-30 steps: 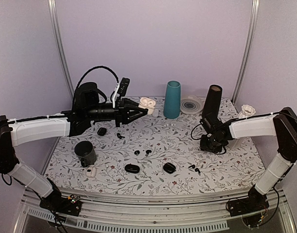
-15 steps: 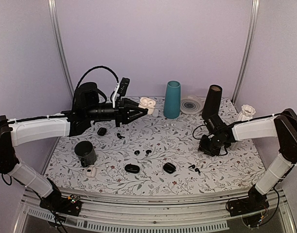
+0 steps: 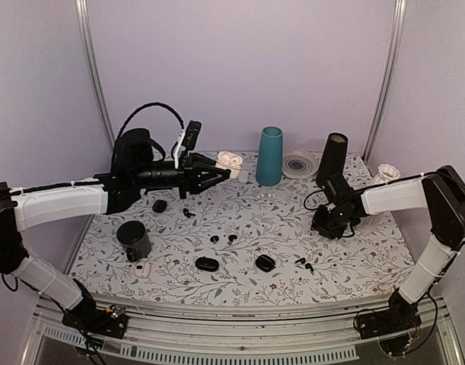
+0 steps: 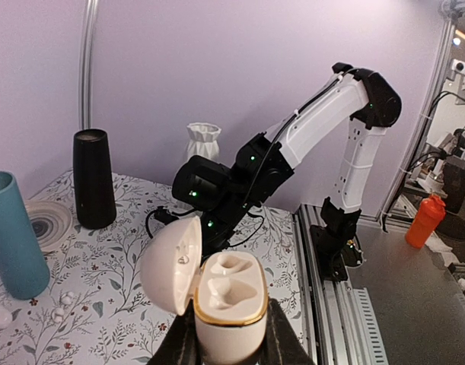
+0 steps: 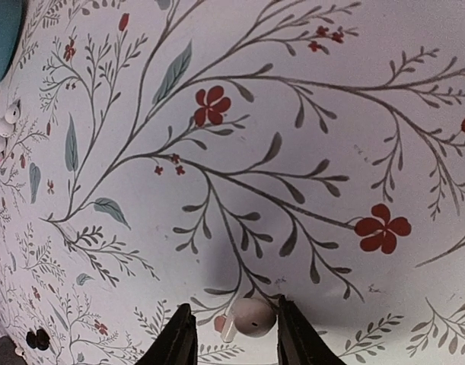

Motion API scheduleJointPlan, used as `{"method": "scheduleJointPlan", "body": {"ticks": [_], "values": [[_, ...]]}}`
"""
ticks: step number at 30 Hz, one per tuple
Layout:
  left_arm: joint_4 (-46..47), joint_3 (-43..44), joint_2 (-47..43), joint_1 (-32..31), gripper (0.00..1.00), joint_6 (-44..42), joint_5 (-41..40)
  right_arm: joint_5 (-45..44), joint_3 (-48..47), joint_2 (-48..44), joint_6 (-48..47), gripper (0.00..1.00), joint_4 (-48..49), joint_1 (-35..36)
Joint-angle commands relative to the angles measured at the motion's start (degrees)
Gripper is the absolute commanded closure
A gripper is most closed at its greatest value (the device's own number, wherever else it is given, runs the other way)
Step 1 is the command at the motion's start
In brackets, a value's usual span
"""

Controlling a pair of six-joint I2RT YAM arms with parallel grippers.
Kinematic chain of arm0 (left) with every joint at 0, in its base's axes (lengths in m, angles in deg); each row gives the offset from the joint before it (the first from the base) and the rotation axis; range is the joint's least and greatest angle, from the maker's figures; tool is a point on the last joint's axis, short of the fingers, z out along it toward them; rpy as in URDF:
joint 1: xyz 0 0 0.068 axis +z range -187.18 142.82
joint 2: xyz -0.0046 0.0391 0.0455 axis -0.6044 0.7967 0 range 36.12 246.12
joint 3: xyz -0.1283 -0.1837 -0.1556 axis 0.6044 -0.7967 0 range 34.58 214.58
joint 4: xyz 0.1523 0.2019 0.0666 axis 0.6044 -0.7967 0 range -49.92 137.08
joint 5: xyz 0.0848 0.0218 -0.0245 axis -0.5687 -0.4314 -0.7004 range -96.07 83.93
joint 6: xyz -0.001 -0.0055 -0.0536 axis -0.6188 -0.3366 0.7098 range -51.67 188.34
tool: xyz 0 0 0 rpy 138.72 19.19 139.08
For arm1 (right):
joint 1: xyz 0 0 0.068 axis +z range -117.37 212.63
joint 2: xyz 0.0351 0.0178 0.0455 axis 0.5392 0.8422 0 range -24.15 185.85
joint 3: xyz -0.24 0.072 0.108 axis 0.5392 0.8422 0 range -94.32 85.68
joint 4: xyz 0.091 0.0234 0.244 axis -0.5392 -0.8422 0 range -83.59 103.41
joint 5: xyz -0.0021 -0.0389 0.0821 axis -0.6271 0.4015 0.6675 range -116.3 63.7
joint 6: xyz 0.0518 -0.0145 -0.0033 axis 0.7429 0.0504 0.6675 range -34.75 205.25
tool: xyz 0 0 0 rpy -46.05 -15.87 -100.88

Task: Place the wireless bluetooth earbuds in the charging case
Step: Adjust the left earbud at the center of the board.

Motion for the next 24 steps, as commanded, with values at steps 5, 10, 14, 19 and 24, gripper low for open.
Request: {"method": "scheduleJointPlan", "body": {"ticks": [5, 10, 14, 19, 24], "values": [[1.3, -0.9, -1.8, 0.7, 1.0, -0.1, -0.4, 1.1, -4.2, 3.3, -4.0, 0.64, 1.3, -0.3], [1.6, -0.9, -1.6, 0.6, 1.0, 0.0, -0.3, 0.4, -6.0, 3.9, -7.1, 0.64, 0.0, -0.2], [1.7, -0.8, -1.5, 0.6, 1.0, 0.0, -0.4, -2.8, -6.7, 4.3, -9.7, 0.65, -3.2, 0.0], [2.0, -0.9, -1.3, 0.7, 1.0, 0.3, -0.3, -6.3, -8.1, 4.7, -12.9, 0.66, -6.6, 1.7], [2.4, -0.6, -0.8, 0.7, 1.0, 0.5, 0.0, -9.5, -10.4, 6.3, -13.8, 0.66, -9.7, 4.1]]}}
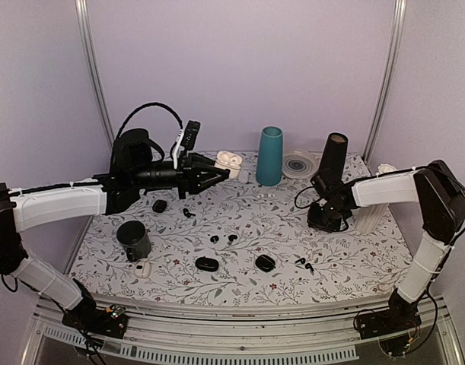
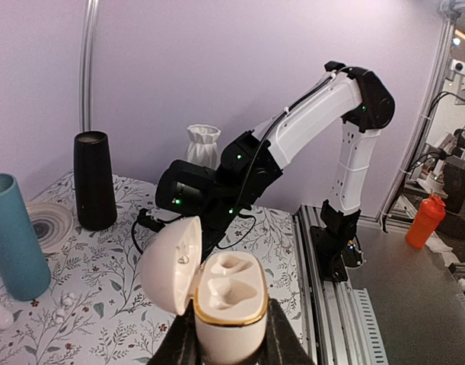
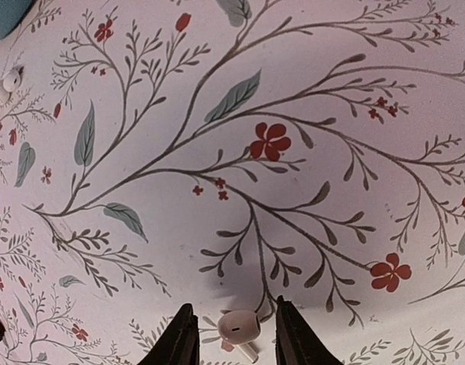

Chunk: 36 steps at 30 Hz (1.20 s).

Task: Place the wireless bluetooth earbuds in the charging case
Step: Adjust the left earbud at the center of the board, then pick up the left earbud from the center of the board.

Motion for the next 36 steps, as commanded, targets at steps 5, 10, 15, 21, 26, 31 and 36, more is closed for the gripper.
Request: {"method": "scheduleJointPlan", "body": {"ticks": [5, 10, 15, 21, 26, 31, 36], "values": [[2.1, 0.0, -0.1, 0.6, 1.0, 0.6, 0.4, -6.2, -4.8, 4.0, -3.6, 0.66, -5.2, 2.9], [1.9, -0.1, -0.4, 0.6, 1.0, 0.6, 0.1, -8.8, -7.1, 6.3, -5.7, 0.69, -7.9, 3.9], [2.0, -0.1, -0.3, 0.6, 1.0, 0.8, 0.2, -9.0, -7.7, 7.4, -7.7, 0.7, -8.8, 4.3], [2.1, -0.1, -0.3, 0.6, 1.0, 1.0, 0.3, -6.9, -7.2, 7.5, -9.3, 0.75, -8.5, 4.5], [2.0, -0.2, -0.5, 0.6, 1.0, 1.1, 0.3, -5.1, -6.3, 6.6, -9.7, 0.76, -8.4, 4.5], [2.1, -0.4, -0.6, 0.6, 1.0, 1.2, 0.3, -3.1, -4.5, 5.2, -10.5, 0.69, -7.2, 4.5], [2.1, -0.4, -0.8, 0.6, 1.0, 1.2, 0.3, -2.0, -3.5, 4.3, -11.9, 0.68, -5.9, 4.1]]}}
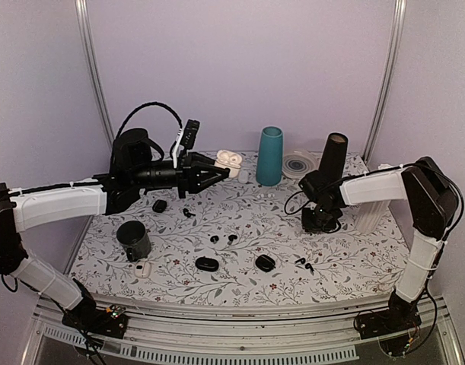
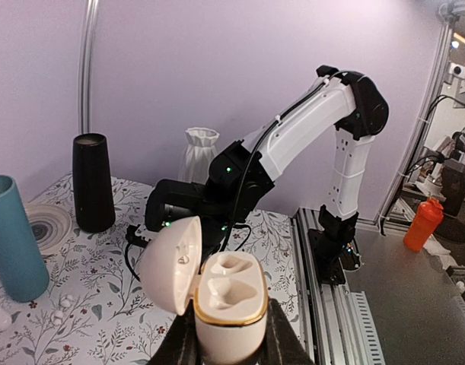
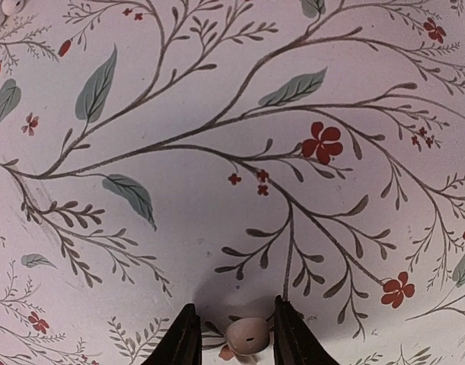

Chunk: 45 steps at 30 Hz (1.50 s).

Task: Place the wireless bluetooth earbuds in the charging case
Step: Pick up the left earbud from the center of the board.

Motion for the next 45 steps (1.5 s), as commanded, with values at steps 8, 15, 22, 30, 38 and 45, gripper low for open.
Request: {"method": "scheduleJointPlan", "body": {"ticks": [8, 15, 22, 30, 38, 45], "values": [[1.4, -0.5, -0.8, 0.6, 1.0, 0.4, 0.0, 5.1, 2.0, -0.2, -4.3, 0.74, 0.7, -1.0], [1.4, -0.2, -0.4, 0.6, 1.0, 0.5, 0.1, 6.2, 1.4, 0.9, -5.5, 0.86, -0.2, -1.1], [1.5, -0.3, 0.0, 0.6, 1.0, 0.6, -0.1, 7.5, 1.5, 0.5, -5.4, 0.94, 0.0, -1.4], [1.8, -0.6, 0.8, 0.6, 1.0, 1.2, -2.2, 11.2, 4.3, -4.8, 0.3, 0.95, 6.6, -2.3], [6.6, -2.6, 3.3, -1.0, 1.0, 3.3, -10.5, 12.0, 5.8, -12.6, 4.7, 0.95, 14.9, -2.1], [11.9, -4.0, 6.9, -2.9, 1.0, 5.7, -16.4, 10.6, 5.7, -20.6, 7.3, 0.95, 21.3, 0.1]]}}
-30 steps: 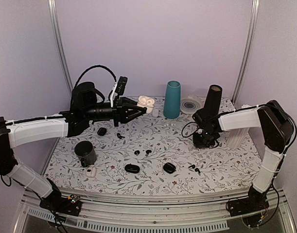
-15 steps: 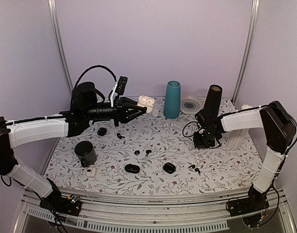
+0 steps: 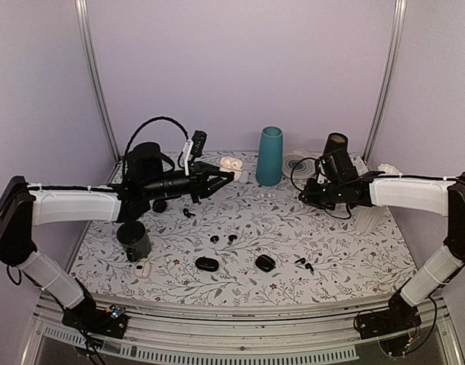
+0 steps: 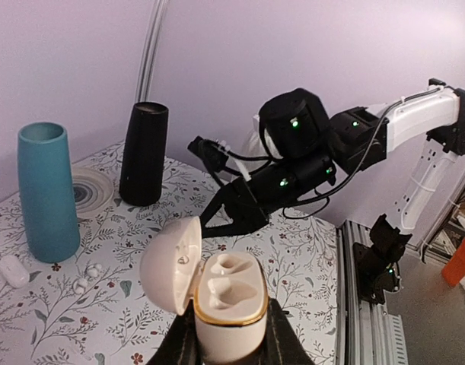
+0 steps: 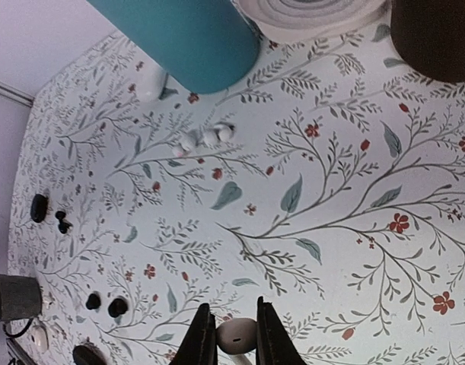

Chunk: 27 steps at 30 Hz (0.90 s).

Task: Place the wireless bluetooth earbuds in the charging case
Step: Pick up the left earbud from the center of the board, then insert the left earbud into the left side groove of the charging case.

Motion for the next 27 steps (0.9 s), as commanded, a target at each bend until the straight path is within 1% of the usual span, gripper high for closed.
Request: {"method": "scheduleJointPlan", "body": {"ticks": [1, 14, 20, 27], "values": [[6.0, -0.5, 2.3, -1.9, 1.0, 1.8, -4.7, -0.6, -0.2, -5.6, 2.8, 0.95, 6.9, 2.0], [10.0, 2.4, 8.2, -5.5, 1.0, 2.6, -9.0, -3.5, -3.6, -13.4, 4.6, 0.94, 17.4, 9.5], [9.7, 5.1, 10.4, -7.1, 1.0, 1.8, -9.1, -4.7, -5.7, -13.1, 3.4, 0.94, 21.5, 13.9], [7.2, 7.7, 11.4, -8.7, 1.0, 0.3, -9.5, -3.7, -6.4, -12.3, 2.0, 0.93, 25.8, 16.3]]}}
